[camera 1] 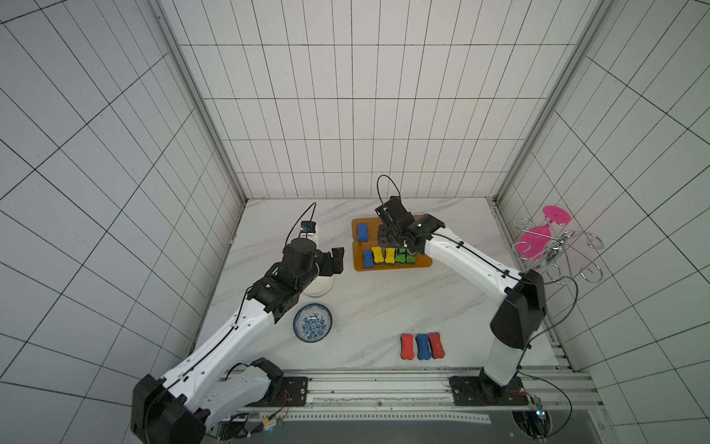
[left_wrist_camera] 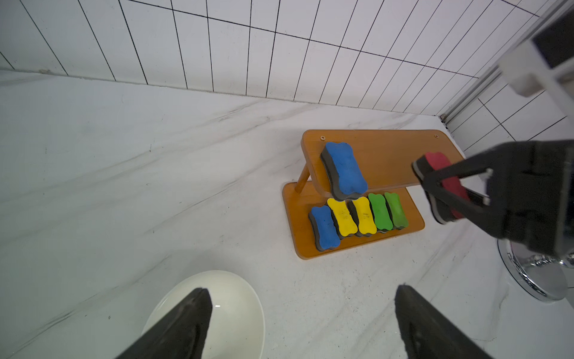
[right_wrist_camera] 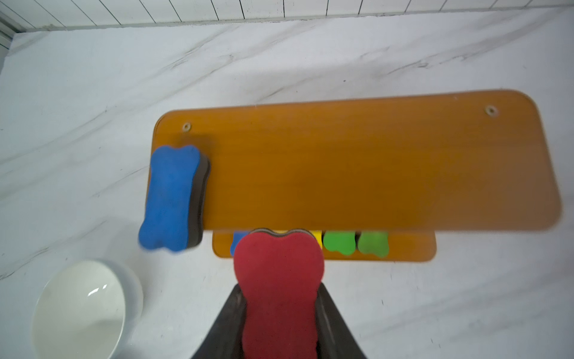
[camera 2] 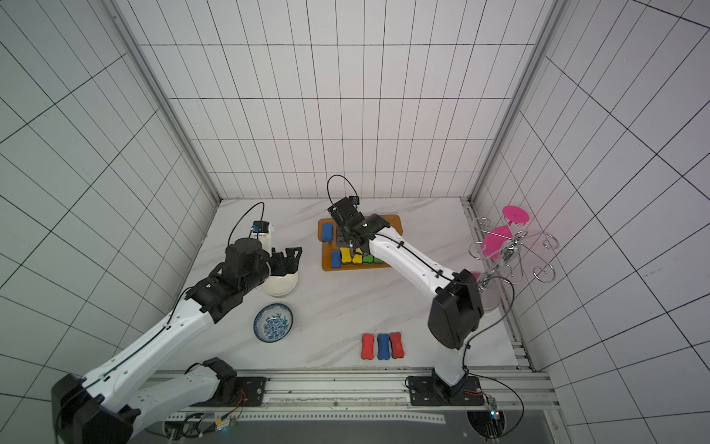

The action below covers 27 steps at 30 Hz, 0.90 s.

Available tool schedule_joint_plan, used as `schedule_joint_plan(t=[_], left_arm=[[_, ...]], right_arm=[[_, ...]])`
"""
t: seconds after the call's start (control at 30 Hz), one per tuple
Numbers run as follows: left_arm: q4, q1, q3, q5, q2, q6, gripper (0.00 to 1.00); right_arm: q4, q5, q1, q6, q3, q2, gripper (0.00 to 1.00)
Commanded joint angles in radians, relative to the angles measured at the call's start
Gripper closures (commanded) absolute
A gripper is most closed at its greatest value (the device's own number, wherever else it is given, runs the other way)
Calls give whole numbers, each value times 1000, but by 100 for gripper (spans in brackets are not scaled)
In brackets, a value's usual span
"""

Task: Remove the whiteboard erasers from the shelf
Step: Pick up the whiteboard eraser from the shelf, then place the whiteboard eraser at the center of the board.

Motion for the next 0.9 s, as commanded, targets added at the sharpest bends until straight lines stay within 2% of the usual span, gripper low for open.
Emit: schedule_joint_plan(t=[0.0, 0.17, 0.33, 0.5, 0.87], left_arm=[[-20, -7, -27, 32, -18, -7, 5], [-49, -52, -10, -41, -28, 0, 5], [-49, -73, -15, -61, -52, 12, 5], [-59, -101, -11, -82, -55, 17, 5], [-70, -111, -7, -99, -62, 15, 5]], right_arm=[[22, 43, 81, 181, -190, -123, 72], [-24, 19, 255, 411, -449, -260, 72], [-28, 16, 404, 592, -559, -236, 72], [-15, 10, 448, 662, -578, -178, 71], [28, -90, 441, 690, -638, -115, 70]])
